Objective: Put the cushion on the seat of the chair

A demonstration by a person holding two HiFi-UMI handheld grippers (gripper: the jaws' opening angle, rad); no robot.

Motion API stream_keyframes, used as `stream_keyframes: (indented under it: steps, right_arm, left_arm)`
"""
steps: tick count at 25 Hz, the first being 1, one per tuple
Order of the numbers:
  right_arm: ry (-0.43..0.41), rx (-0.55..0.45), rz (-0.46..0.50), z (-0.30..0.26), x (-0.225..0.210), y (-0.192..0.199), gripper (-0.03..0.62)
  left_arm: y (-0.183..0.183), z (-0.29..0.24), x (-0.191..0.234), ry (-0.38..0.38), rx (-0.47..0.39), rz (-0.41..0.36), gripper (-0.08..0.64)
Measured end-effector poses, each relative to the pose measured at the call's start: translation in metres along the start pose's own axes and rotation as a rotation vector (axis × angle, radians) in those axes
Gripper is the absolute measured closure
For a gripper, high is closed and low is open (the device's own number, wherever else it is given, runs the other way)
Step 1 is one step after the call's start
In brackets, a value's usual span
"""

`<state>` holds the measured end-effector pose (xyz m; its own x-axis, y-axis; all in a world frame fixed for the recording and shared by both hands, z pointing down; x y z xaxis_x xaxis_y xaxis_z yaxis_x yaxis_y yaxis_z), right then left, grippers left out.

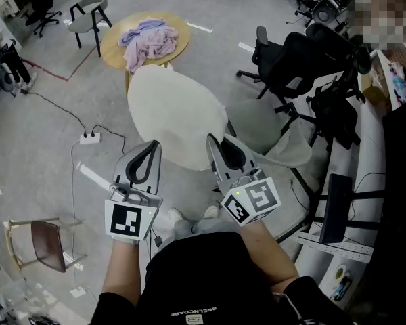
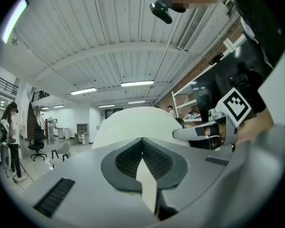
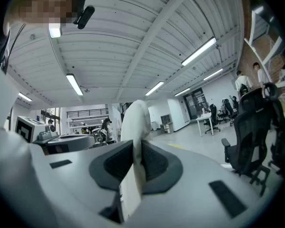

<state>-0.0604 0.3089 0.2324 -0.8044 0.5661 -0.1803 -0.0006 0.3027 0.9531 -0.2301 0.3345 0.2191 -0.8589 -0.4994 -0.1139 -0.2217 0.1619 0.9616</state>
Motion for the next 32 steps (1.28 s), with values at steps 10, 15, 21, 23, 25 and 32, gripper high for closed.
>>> stream_keyframes:
  steps: [10, 15, 21, 23, 25, 32]
  right_arm:
    - [-0.002, -0.023, -0.009, 0.024, -0.043, -0.006, 0.545]
    - [-0.011, -0.041, -0.049, 0.043, -0.076, -0.008, 0.545]
    - [0.007, -0.026, -0.022, 0.059, -0.106, 0.001, 0.545]
    - [0.010, -0.018, -0.034, 0.063, -0.115, 0.007, 0.545]
    - [0.012, -0.006, -0.050, 0.064, -0.124, 0.012, 0.545]
    - [0.022, -0.009, -0.072, 0.060, -0.150, 0.014, 0.545]
  left_arm:
    - [-0.011, -0.026, -0.034, -0.009, -0.010, 0.018, 0.549]
    - [-0.021, -0.045, -0.062, -0.011, -0.024, 0.048, 0.549]
    - [-0.019, -0.061, -0.091, -0.026, -0.011, 0.081, 0.549]
    - [-0.018, -0.066, -0.099, -0.030, -0.007, 0.074, 0.549]
    - [-0.017, -0.071, -0.105, -0.027, 0.002, 0.068, 0.549]
    - [-0.018, -0.092, -0.109, -0.026, 0.009, 0.049, 0.549]
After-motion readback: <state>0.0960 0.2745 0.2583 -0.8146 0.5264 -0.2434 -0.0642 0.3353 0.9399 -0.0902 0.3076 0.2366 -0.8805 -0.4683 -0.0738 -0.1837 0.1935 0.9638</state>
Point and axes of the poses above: the fingertips, and each gripper's own axes: z backward along the fingers, x to its left, y out of its underside, the point moved 5 cm from there along z, backward along the fingers, and after that the axes turned 14 degrees about x, right-handed, at the moved point
